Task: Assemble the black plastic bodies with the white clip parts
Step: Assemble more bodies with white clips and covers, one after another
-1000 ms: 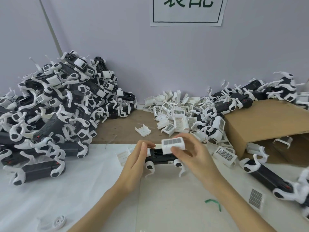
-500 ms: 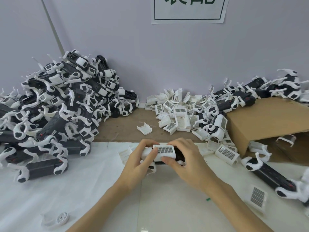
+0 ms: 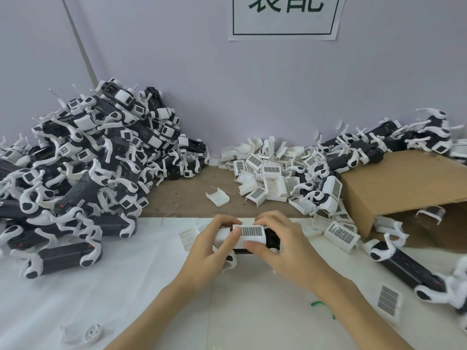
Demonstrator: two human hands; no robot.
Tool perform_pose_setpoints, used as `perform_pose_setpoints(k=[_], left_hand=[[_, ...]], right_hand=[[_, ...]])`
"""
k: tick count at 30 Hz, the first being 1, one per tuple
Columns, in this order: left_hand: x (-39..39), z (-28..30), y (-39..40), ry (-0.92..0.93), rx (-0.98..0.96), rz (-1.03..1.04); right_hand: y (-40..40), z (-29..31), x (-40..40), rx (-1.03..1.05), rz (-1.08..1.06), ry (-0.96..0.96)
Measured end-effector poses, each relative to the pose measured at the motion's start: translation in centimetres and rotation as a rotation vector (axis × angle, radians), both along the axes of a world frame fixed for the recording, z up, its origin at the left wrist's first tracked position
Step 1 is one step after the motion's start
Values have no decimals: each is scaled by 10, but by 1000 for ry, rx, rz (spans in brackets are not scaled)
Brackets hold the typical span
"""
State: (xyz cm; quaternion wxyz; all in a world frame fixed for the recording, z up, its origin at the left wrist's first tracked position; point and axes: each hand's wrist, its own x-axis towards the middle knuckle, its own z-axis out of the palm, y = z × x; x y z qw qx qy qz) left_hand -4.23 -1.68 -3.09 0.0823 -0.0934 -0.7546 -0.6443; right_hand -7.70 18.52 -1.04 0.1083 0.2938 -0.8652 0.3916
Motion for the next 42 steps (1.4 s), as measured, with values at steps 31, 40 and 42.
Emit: perform_pose_setpoints(k=[31,40,42], left_hand=[[0,-5,5,91,-24,-15],[-2,-5,-5,58,-51,-157],[-3,-4,-4,69,-75,-163]], right_hand=[[17,-8,15,-129,17,-65],[20,-11,9,75,-10,-26],[19,-11,9,64,-19,-19]])
